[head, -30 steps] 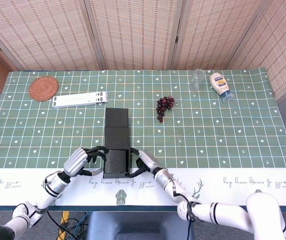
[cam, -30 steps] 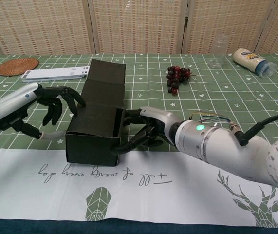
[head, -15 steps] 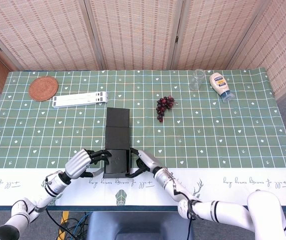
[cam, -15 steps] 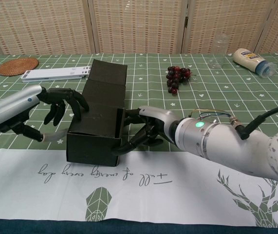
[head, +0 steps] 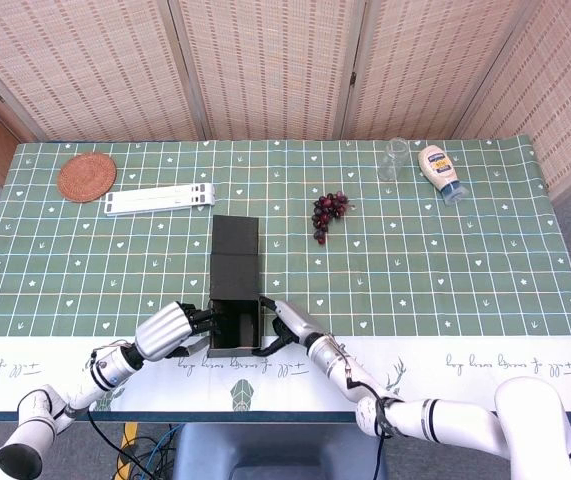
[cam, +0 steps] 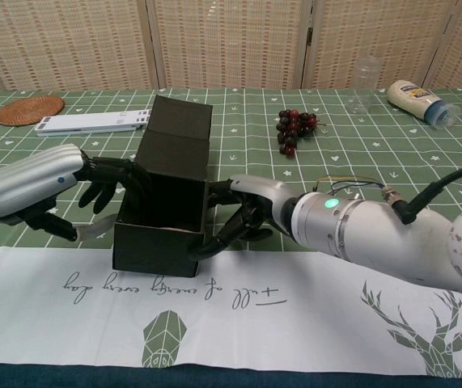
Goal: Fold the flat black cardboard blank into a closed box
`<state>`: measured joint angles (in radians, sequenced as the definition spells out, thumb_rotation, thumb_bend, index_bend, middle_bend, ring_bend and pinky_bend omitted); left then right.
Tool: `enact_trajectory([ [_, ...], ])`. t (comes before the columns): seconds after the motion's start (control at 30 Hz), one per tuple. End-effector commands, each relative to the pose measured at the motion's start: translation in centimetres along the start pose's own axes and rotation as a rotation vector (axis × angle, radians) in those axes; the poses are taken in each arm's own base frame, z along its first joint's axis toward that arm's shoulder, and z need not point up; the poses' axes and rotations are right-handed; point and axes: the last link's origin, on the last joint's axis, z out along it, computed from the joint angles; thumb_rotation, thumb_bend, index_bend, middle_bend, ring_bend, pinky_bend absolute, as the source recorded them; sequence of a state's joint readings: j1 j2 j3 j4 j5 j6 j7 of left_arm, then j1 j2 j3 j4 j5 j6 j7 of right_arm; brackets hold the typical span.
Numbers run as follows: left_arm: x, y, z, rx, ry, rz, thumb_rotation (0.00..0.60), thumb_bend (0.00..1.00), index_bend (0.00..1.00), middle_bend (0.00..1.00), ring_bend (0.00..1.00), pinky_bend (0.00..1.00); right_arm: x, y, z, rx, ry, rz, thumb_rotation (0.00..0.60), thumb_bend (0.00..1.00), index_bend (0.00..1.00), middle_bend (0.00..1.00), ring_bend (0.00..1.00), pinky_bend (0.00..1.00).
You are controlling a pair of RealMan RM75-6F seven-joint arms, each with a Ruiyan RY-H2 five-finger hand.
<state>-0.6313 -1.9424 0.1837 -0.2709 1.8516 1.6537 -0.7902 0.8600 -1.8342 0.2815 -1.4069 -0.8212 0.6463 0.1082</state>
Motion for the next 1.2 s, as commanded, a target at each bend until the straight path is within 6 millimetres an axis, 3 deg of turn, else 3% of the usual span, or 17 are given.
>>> enact_trajectory([
  [0.03, -0.2, 0.0, 0.2, -0.004, -0.014, 0.002, 0.600, 0.11, 0.43, 0.32, 0.63, 0.69, 0.0, 0.0, 0.0, 0.000, -0.001, -0.003, 0.600, 0.35, 0.44, 0.52, 0.85, 1.00],
  [0.37, -0.2, 0.0, 0.8, -0.020, -0.039, 0.045, 0.600, 0.11, 0.47, 0.34, 0.63, 0.67, 0.0, -0.4, -0.2, 0.012, -0.018, -0.018, 0.600, 0.35, 0.44, 0.52, 0.85, 1.00],
  [0.8, -0.3, 0.2, 0.9, -0.048, -0.038, 0.105, 0.600, 0.11, 0.63, 0.57, 0.63, 0.67, 0.3, -1.1, -0.4, 0.025, -0.034, -0.058, 0.600, 0.35, 0.44, 0.52, 0.85, 1.00],
  [1.2, -0.5, 0.4, 0.8, -0.036, -0.024, 0.100, 0.600, 0.11, 0.67, 0.63, 0.64, 0.67, 0.3, -1.2, -0.7, 0.027, -0.031, -0.055, 0.600, 0.35, 0.44, 0.52, 0.85, 1.00],
])
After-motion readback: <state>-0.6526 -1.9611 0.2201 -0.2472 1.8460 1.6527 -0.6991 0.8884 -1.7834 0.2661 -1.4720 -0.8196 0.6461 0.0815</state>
